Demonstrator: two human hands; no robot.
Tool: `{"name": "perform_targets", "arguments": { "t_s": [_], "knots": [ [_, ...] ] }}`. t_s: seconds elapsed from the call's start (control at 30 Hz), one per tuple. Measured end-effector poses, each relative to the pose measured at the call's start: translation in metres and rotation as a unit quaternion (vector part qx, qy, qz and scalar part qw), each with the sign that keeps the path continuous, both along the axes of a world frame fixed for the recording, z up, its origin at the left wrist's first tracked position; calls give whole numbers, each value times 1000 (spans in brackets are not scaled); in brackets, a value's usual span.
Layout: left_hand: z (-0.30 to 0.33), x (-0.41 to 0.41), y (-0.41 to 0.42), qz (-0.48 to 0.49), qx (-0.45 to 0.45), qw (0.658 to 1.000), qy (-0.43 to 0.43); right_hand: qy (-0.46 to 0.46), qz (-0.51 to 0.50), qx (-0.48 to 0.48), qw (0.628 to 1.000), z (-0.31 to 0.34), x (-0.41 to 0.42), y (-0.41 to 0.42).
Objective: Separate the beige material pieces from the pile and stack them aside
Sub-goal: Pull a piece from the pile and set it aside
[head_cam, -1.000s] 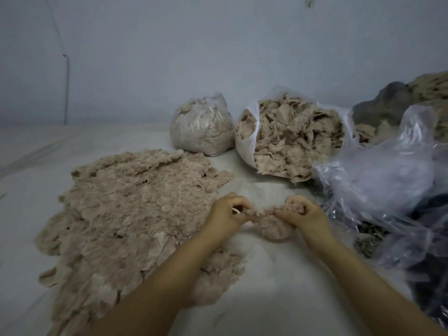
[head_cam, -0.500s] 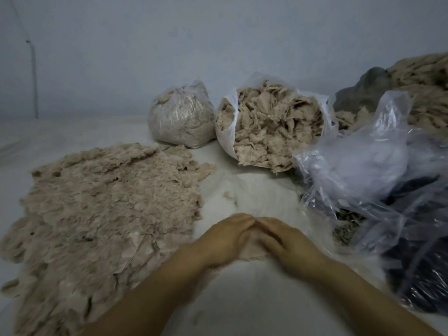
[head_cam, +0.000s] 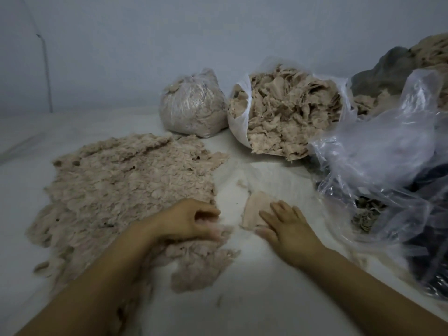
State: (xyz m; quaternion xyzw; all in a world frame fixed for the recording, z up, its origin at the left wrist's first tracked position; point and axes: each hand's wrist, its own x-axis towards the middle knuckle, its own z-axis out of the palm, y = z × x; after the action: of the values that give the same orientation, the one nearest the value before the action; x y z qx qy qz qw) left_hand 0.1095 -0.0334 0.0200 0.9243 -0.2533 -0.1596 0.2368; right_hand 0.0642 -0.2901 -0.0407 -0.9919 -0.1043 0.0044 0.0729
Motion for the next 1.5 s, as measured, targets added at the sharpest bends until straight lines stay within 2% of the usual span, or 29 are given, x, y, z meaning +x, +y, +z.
{"name": "perform_targets", "arguments": {
  "t_s": [0.07,0.1,0.17,0.23,0.33,0.4,0.5,0.63,0.7,0.87,0.93,1.03,1.13,1.17,1.23,1.27,1.33,1.37,1.43,1.5],
  "knots": [
    [-3,-5,14,-51,108,992,-33,-42,8,59,997,4,3,12],
    [-7,-6,17,-56,104,992,-47,-49,28,113,992,5,2,23],
    [-13,-13,15,-6,-42,998,-38,-20,66,222,973,7,-8,48],
    [-16,-18,9,41,-194,980,1,-1,78,309,948,8,-14,70],
    [-19,-23,1,31,-225,974,25,-25,31,477,878,14,-10,81],
    [-22,-26,-1,40,-230,972,19,-39,-12,541,840,16,-7,76],
    [-33,-23,-2,77,-208,974,-40,-27,-27,576,817,19,-6,66],
    [-43,-23,-18,71,-254,960,-92,91,-5,648,756,16,-11,66],
    [-50,-23,-27,66,-270,954,-112,119,-11,668,734,12,-12,68],
    [-67,-18,-30,123,-282,943,-128,34,-49,702,710,2,-7,61],
    [-69,-16,-27,106,-259,951,-128,8,-50,699,713,-2,-7,58],
    [-71,-18,-23,71,-277,956,-69,0,-41,686,726,-3,-8,57],
    [-70,-22,-21,113,-368,922,-34,-17,-43,676,736,-1,-7,55],
    [-68,-24,-21,131,-392,910,-39,-16,-47,690,722,-1,-7,56],
    [-65,-26,-23,151,-411,897,-59,19,-86,745,662,-2,-11,61],
    [-62,-28,-25,152,-422,892,-59,31,-110,749,653,-2,-13,64],
    [-59,-34,-28,133,-448,883,-40,56,-142,711,686,-2,-16,69],
    [-57,-36,-30,125,-451,883,-34,71,-139,709,688,-1,-18,71],
    [-55,-41,-32,130,-463,876,-23,80,-117,739,659,2,-19,72],
    [-54,-41,-31,178,-516,838,1,79,-105,768,627,4,-19,71]
  ]
}}
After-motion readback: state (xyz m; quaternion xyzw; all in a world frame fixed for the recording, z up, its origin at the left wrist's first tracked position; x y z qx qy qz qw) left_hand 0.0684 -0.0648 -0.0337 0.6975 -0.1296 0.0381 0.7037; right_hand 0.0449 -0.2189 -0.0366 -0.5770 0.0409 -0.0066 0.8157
